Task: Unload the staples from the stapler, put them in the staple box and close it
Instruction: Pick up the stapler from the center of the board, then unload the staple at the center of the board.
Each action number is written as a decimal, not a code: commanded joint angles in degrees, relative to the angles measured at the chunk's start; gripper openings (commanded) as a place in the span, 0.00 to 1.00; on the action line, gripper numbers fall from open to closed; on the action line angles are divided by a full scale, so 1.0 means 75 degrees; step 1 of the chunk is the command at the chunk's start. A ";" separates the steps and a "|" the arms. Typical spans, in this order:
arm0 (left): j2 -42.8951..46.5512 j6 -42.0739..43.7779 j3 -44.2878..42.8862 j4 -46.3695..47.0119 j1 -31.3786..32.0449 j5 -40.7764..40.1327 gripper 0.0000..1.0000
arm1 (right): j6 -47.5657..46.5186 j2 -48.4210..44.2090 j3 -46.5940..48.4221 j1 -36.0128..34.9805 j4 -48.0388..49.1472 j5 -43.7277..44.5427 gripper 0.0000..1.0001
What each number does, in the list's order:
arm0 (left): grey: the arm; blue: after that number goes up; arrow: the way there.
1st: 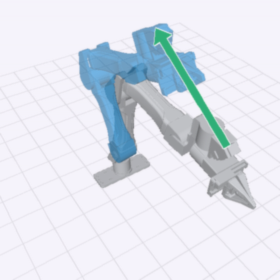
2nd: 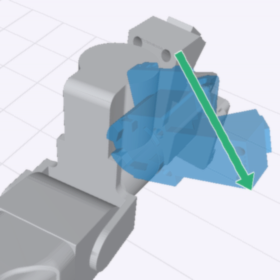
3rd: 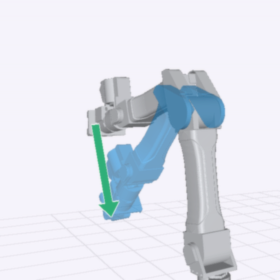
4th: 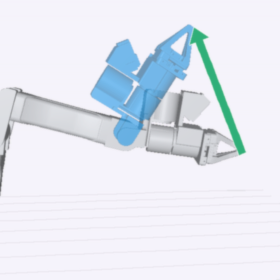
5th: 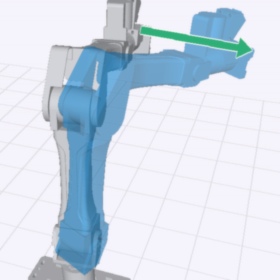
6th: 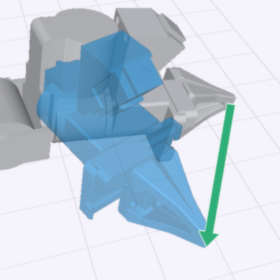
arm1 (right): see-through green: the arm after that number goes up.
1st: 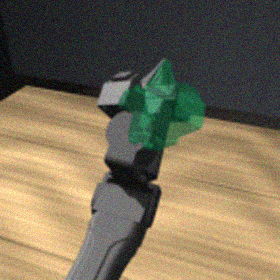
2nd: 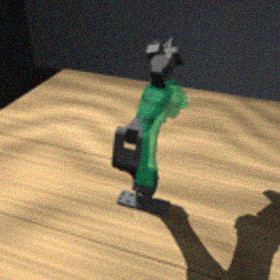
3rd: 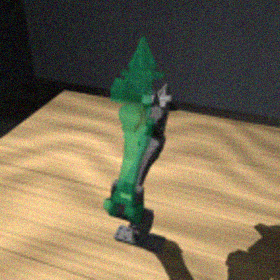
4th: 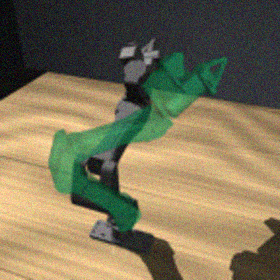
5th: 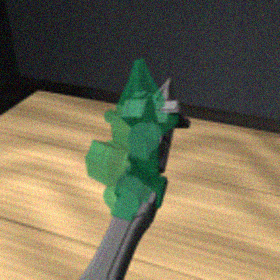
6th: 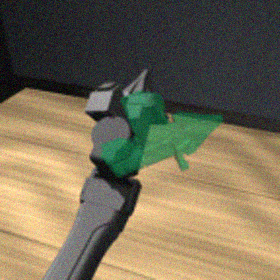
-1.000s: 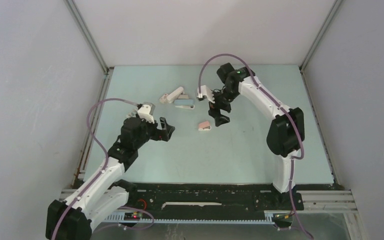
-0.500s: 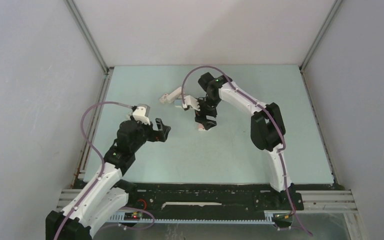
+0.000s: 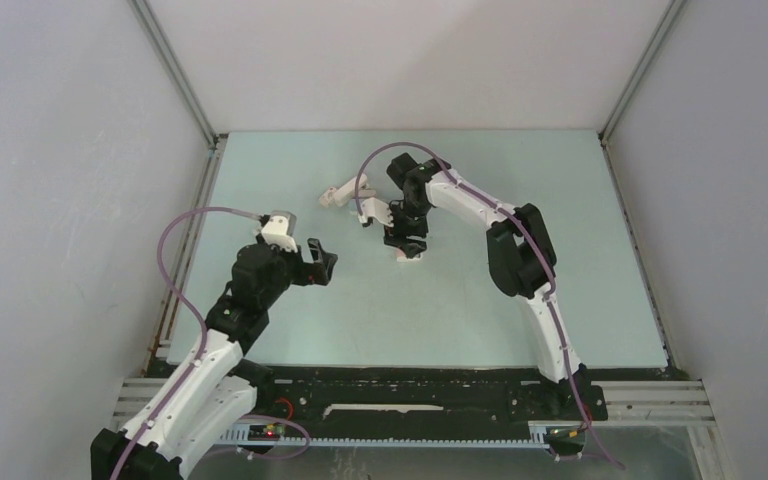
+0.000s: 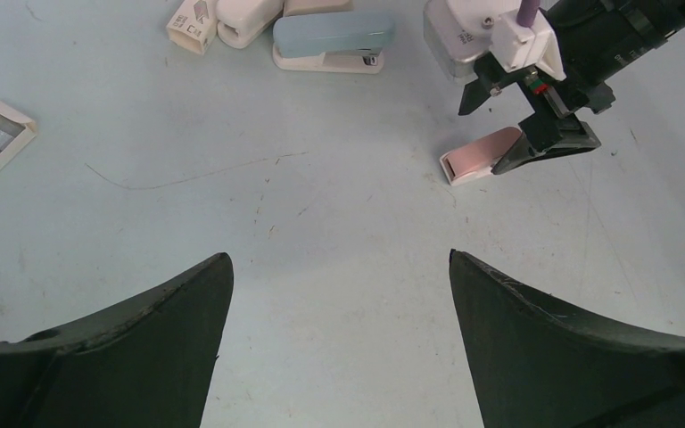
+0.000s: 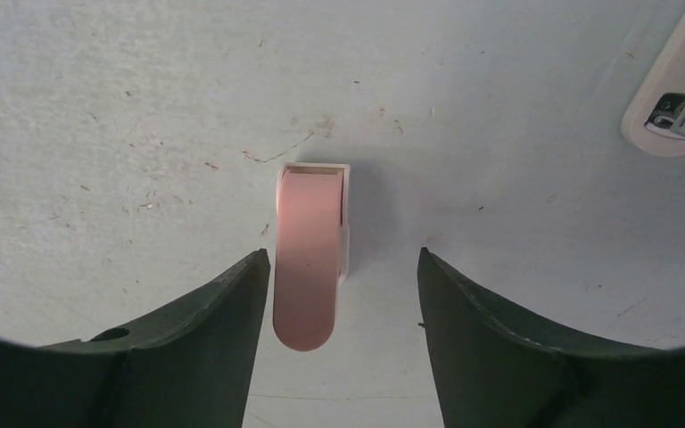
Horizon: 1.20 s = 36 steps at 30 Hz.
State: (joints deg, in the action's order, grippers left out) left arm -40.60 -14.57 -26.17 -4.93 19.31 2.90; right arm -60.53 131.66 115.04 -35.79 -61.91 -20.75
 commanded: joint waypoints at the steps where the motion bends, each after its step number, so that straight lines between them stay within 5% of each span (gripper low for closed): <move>1: -0.0005 0.0023 0.0127 0.0112 -0.0068 -0.0142 0.96 | -0.0037 0.0082 0.0355 -0.0074 -0.0130 0.0131 0.66; 5: -0.0046 0.0004 0.0115 0.0131 -0.0089 -0.0119 0.96 | -0.0074 0.0047 0.0375 -0.0079 -0.0399 0.0040 0.47; 11: -0.0018 -0.0062 0.0121 0.0281 -0.0090 0.0086 0.96 | 0.0253 -0.0501 0.0163 0.0036 -0.0494 -0.0027 0.02; 24: -0.0018 -0.1455 0.1135 0.3629 -0.0083 0.1281 1.00 | 0.1449 -0.2995 -0.2158 0.1465 -0.0227 -0.3143 0.00; 36: -0.3403 -0.2713 0.0660 0.6747 0.0158 0.4006 1.00 | 0.2609 -0.4117 -0.4621 0.2345 0.1272 -0.4876 0.00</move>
State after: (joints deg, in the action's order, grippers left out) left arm -61.06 -31.03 -18.65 33.71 19.20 24.73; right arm -44.45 105.27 83.02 -18.55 -57.19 -51.29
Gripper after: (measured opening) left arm 0.996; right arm 0.273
